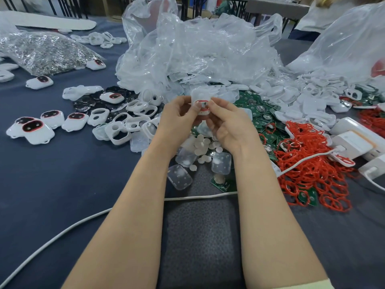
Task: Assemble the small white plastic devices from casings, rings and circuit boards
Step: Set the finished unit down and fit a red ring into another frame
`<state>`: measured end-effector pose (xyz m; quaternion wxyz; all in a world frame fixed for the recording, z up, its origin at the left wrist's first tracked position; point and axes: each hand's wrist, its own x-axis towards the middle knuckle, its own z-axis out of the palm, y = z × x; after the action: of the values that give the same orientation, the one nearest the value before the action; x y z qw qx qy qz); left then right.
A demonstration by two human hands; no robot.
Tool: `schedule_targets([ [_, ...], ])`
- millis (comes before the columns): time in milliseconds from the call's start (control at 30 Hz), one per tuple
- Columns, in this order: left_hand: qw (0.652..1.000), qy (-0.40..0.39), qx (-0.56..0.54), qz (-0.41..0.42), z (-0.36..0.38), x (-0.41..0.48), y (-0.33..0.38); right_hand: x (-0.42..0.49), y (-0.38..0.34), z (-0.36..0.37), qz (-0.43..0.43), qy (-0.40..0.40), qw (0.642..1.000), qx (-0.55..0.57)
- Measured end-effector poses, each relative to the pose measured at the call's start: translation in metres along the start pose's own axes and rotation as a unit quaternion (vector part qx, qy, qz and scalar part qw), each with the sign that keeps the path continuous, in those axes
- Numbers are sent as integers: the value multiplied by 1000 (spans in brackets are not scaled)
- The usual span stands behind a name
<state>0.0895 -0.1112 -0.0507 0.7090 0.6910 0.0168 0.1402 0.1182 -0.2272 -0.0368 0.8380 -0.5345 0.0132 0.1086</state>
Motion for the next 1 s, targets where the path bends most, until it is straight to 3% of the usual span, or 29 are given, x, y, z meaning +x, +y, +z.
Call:
schedule_targets([
  [333,988,5,-140,-66,-4,1,3,1,0,0,27,-64,997,35],
  [467,943,-9,-315,-109,-6,3,7,-1,1,1,52,-97,992,65],
  [1000,934,-34,-318,-159,-9,4,7,-2,0,0,65,-115,984,119],
])
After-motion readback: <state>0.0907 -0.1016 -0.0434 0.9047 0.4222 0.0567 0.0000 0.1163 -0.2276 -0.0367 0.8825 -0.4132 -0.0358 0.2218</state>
